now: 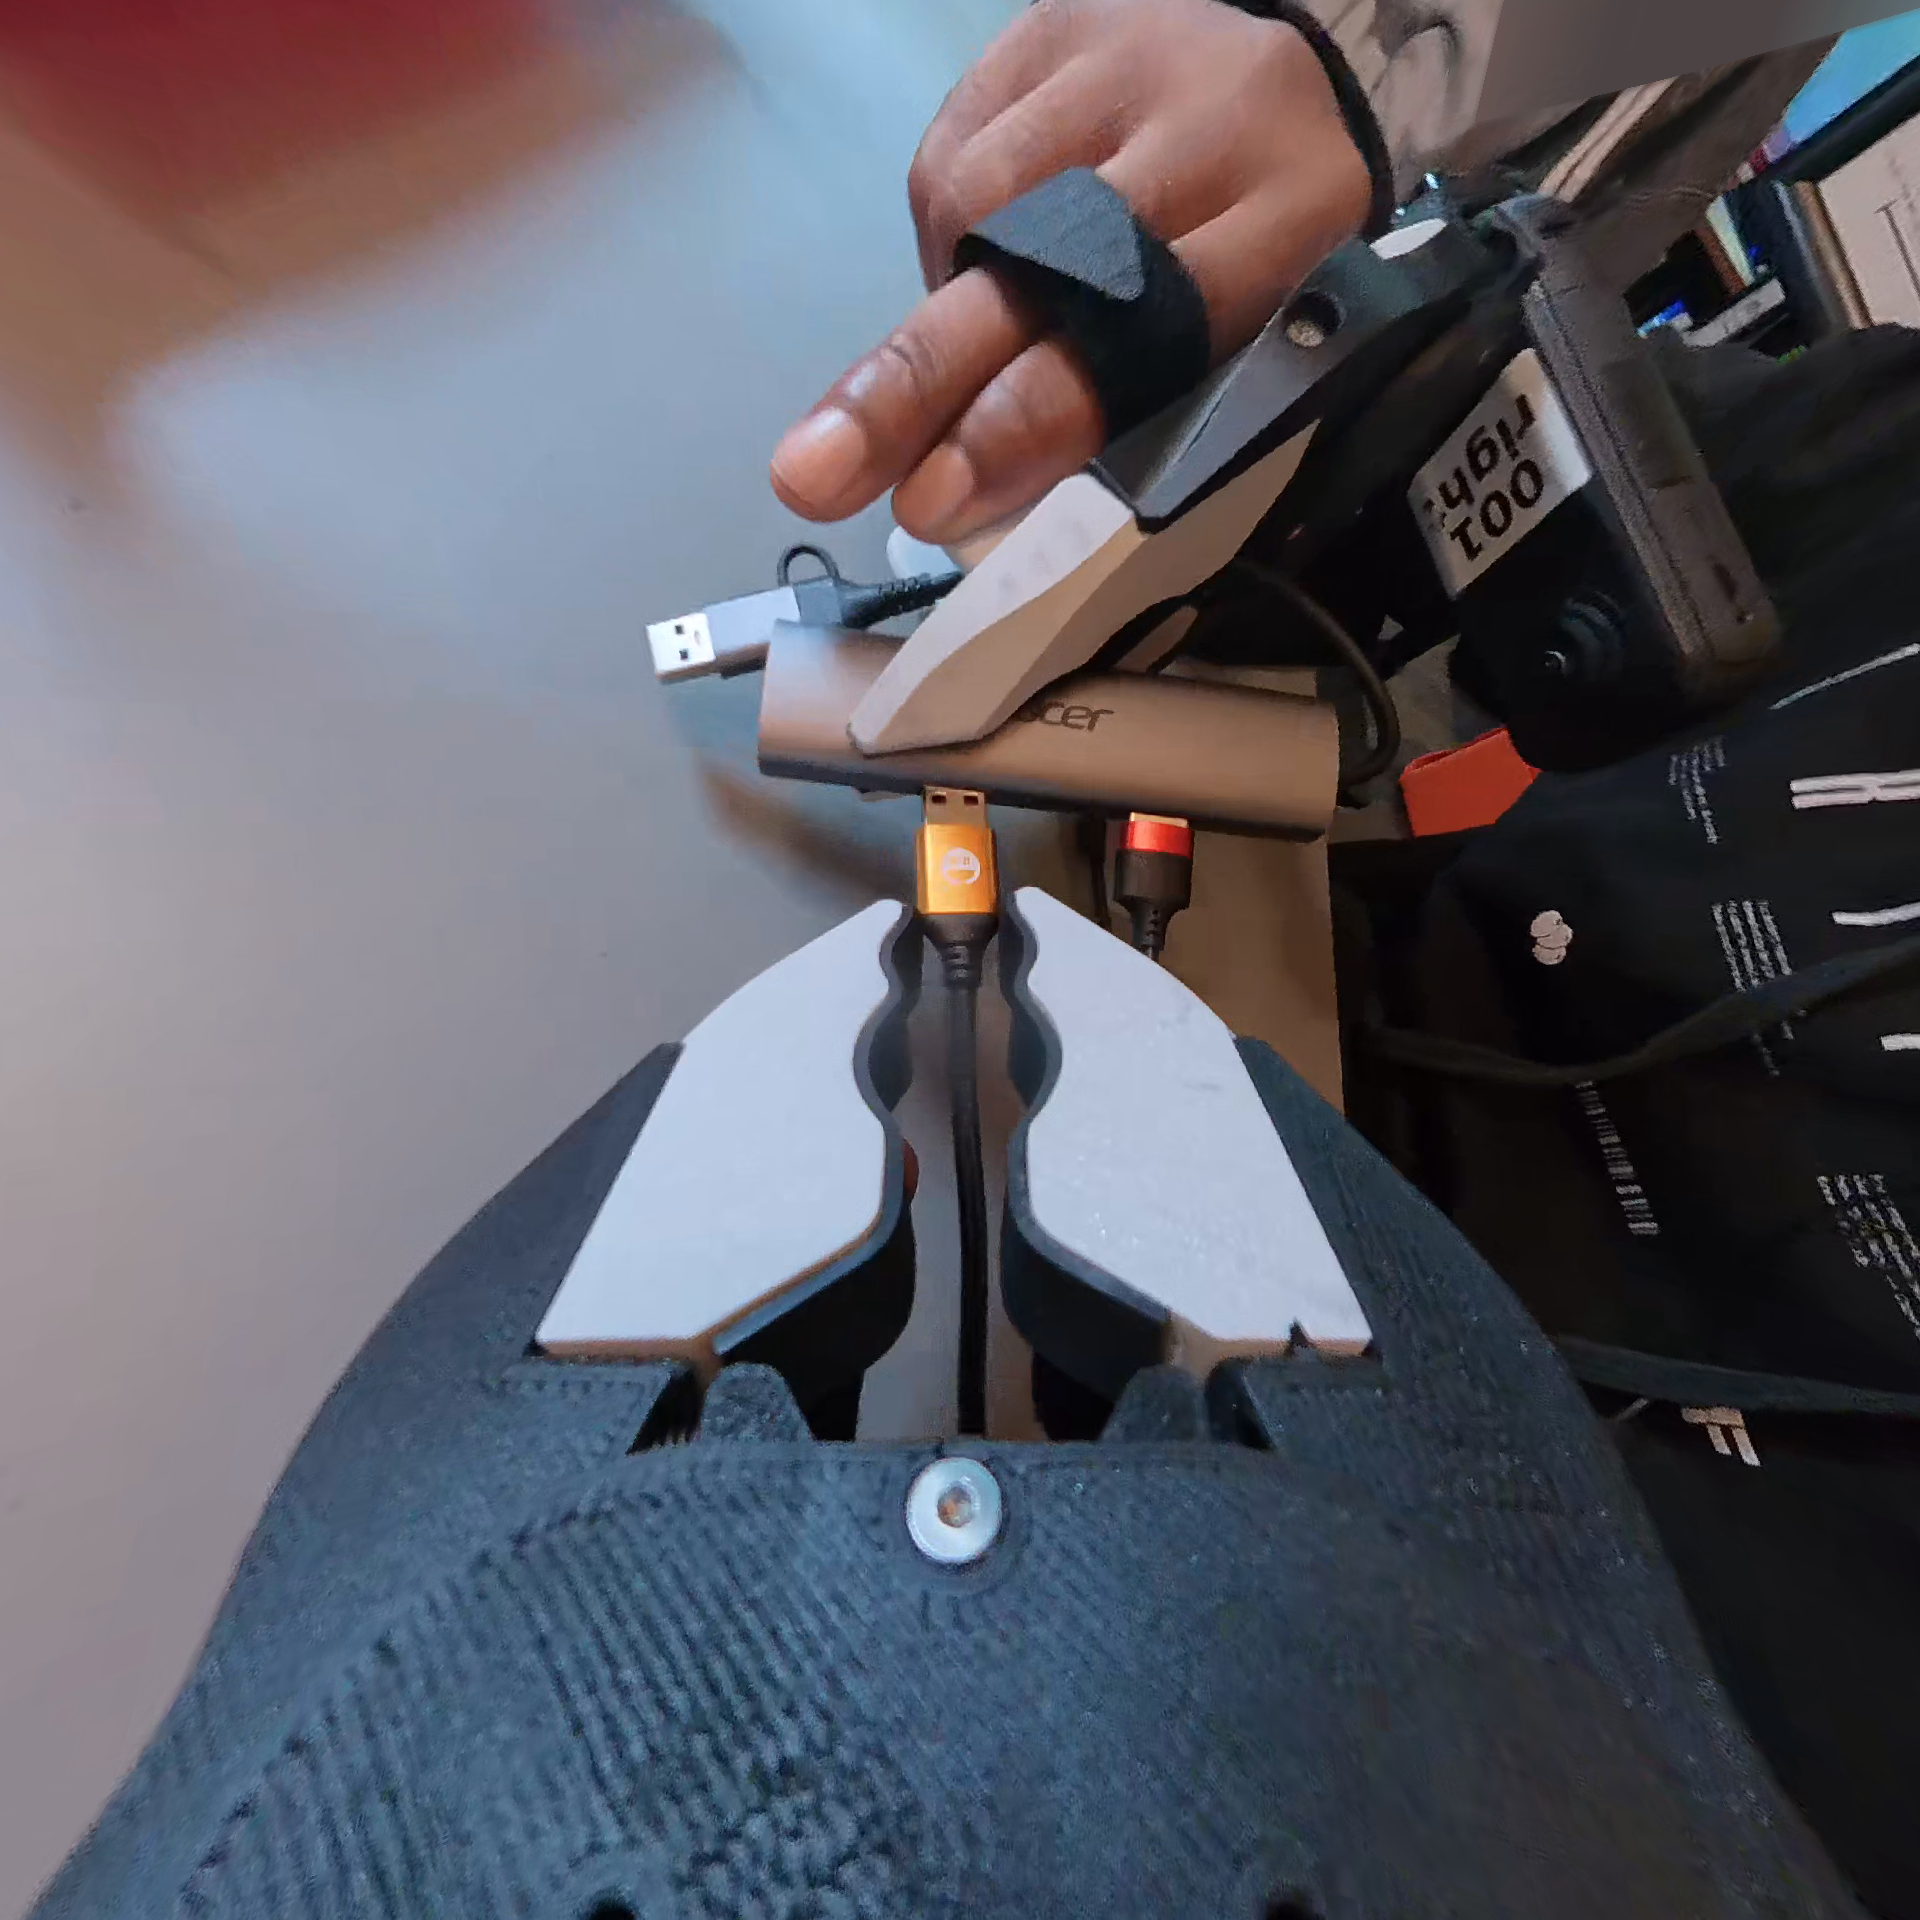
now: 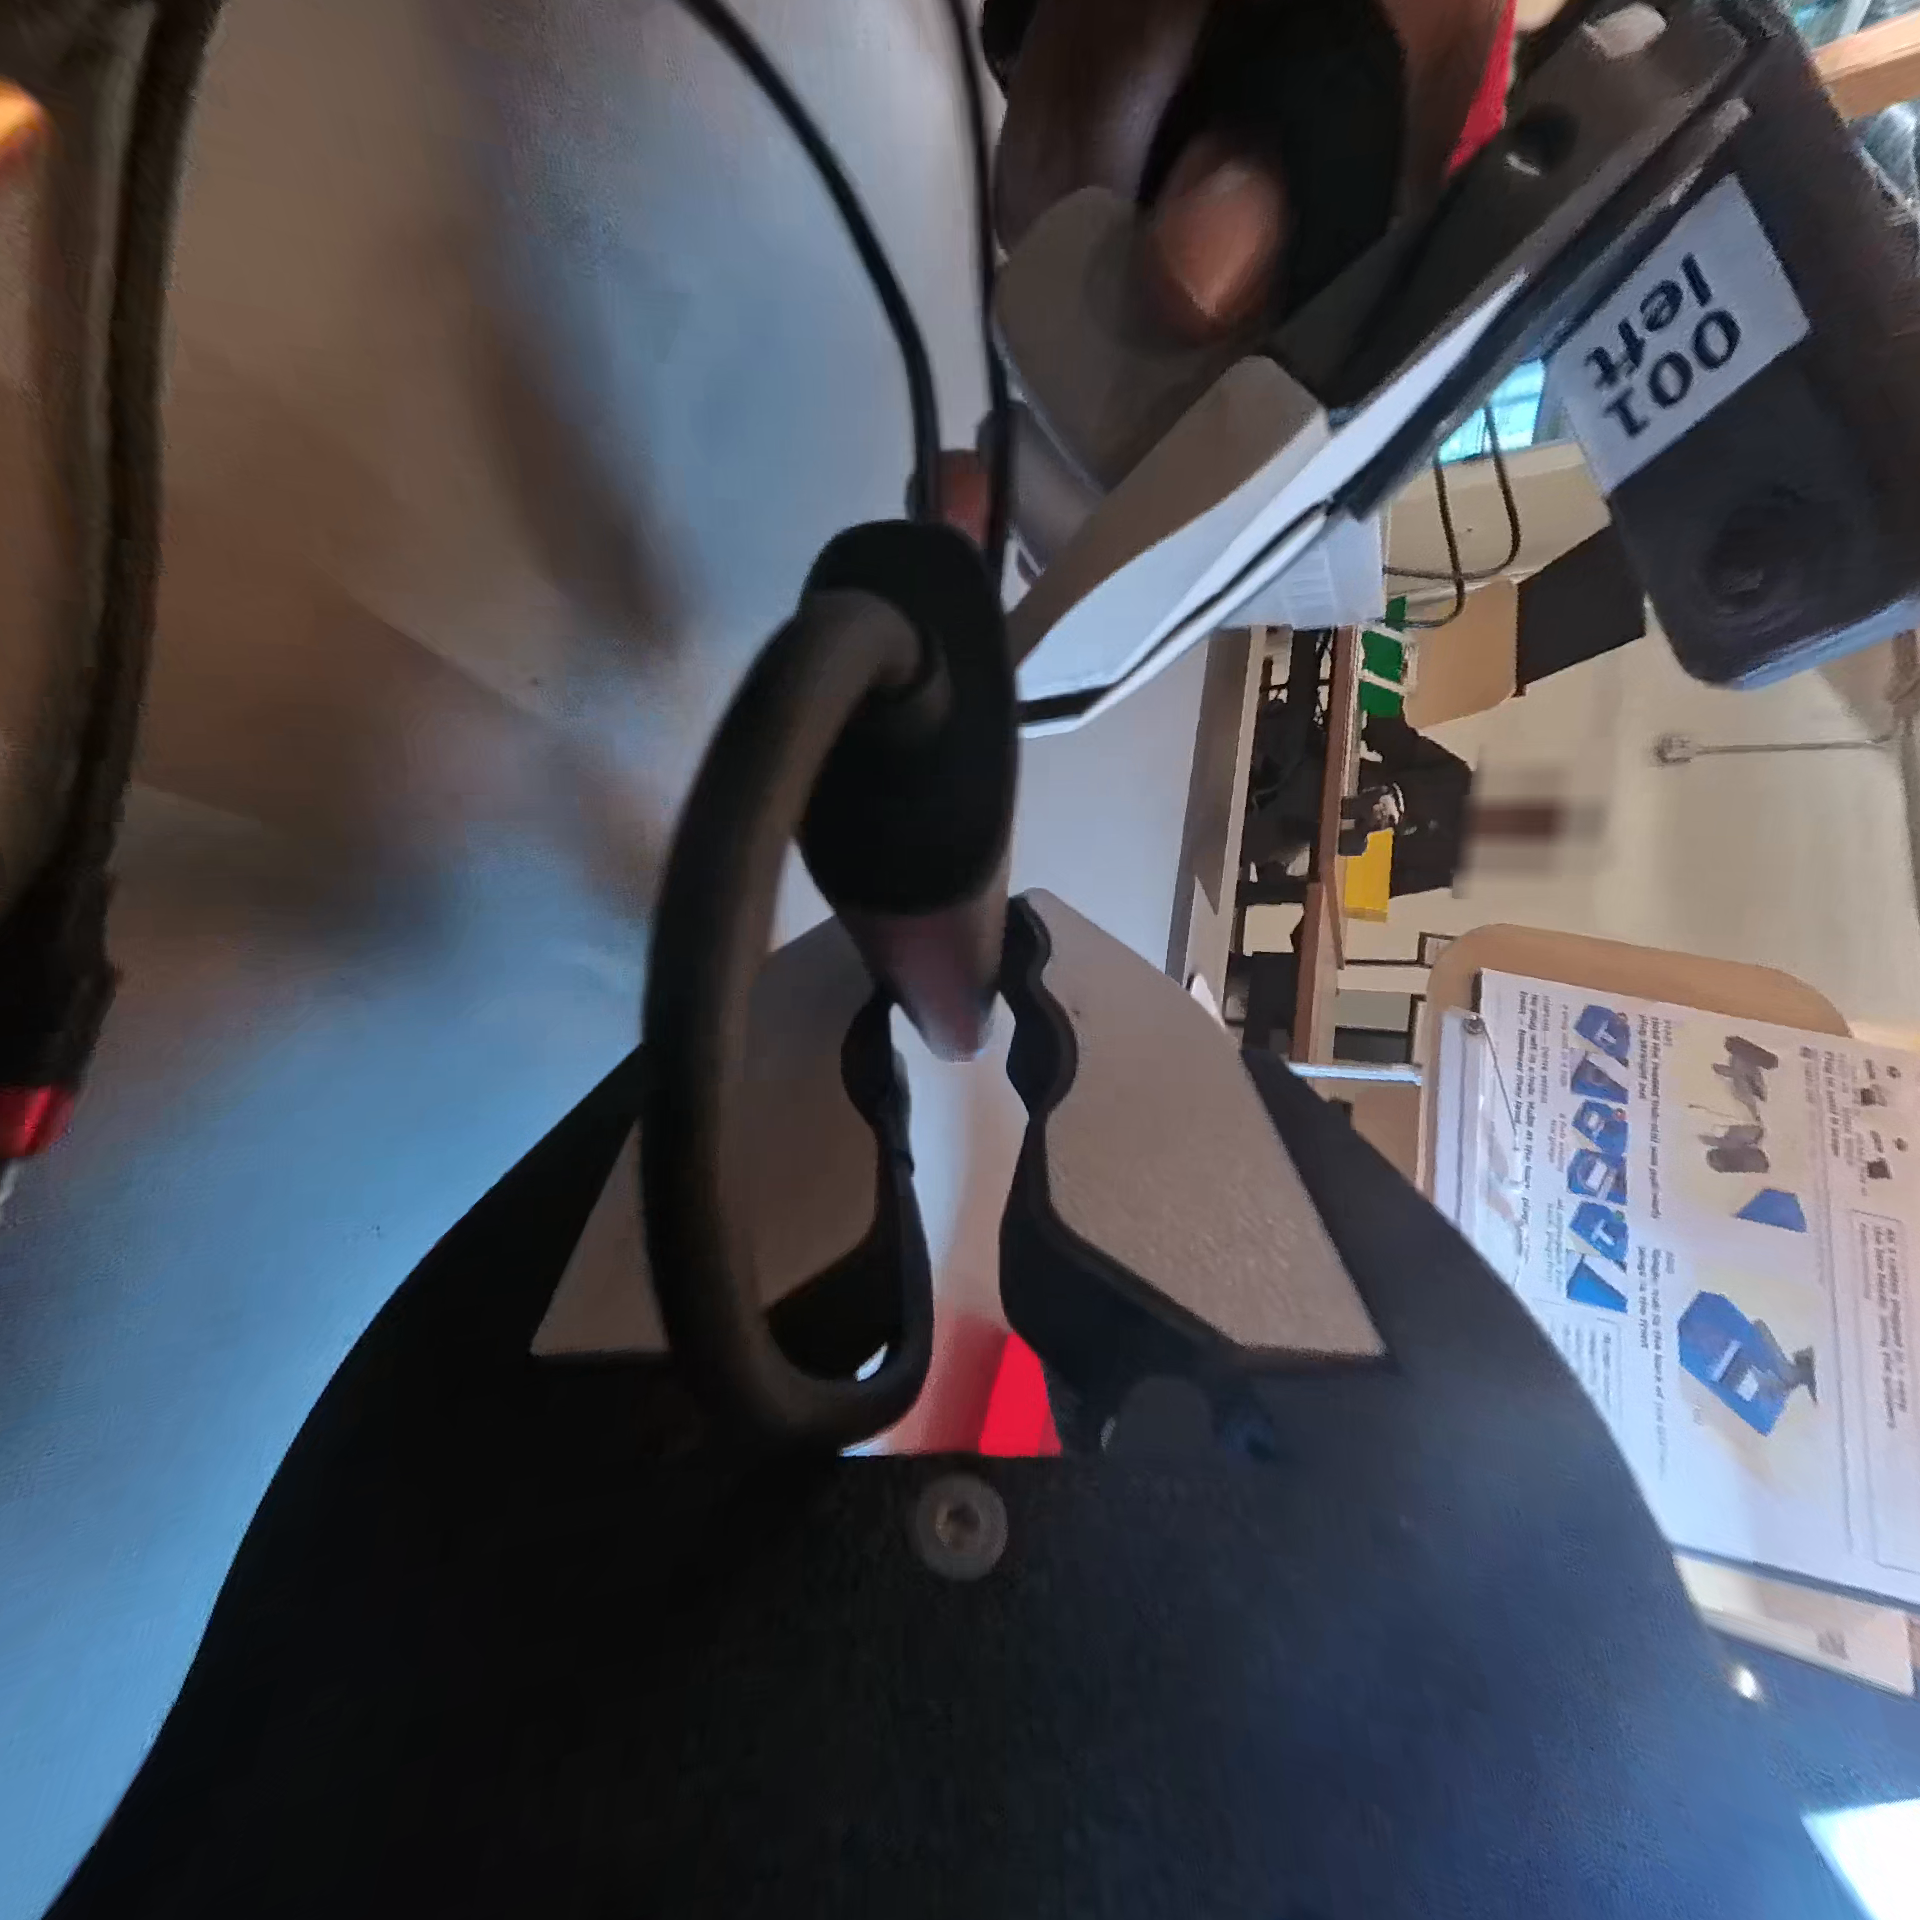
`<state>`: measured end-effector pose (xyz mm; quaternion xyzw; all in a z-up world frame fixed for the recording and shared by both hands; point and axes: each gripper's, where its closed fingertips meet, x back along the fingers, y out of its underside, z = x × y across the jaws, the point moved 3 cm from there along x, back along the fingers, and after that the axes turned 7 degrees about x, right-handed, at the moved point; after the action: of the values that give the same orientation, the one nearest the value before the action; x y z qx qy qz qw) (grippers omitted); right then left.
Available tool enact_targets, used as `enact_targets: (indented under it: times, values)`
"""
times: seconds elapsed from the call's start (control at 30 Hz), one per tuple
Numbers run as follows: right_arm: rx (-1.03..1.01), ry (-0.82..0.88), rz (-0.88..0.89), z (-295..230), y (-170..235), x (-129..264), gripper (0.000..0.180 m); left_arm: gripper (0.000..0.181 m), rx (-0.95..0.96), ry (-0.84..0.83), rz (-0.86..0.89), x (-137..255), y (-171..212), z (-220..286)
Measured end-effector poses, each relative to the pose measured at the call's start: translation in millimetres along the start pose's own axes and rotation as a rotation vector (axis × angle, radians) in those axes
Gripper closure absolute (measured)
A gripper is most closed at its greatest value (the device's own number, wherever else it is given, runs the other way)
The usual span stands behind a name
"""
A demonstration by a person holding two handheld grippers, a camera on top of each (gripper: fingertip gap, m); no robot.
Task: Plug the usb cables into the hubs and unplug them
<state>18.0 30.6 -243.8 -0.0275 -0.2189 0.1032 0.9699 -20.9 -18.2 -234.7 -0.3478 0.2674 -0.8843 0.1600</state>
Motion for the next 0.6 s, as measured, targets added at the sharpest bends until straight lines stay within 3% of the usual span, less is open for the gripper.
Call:
enact_targets:
  times: [0.33, 0.6]
  values:
    - [-0.029, 0.085, 0.100, 12, -10, 10, 0.162, 0.167, -0.031, 0.083, 0.004, 0, 1, 11]
    - [0.039, 0.058, 0.049, 4, -11, 4, 0.162, 0.167, 0.040, 0.084, -0.030, -4, 7, -1]
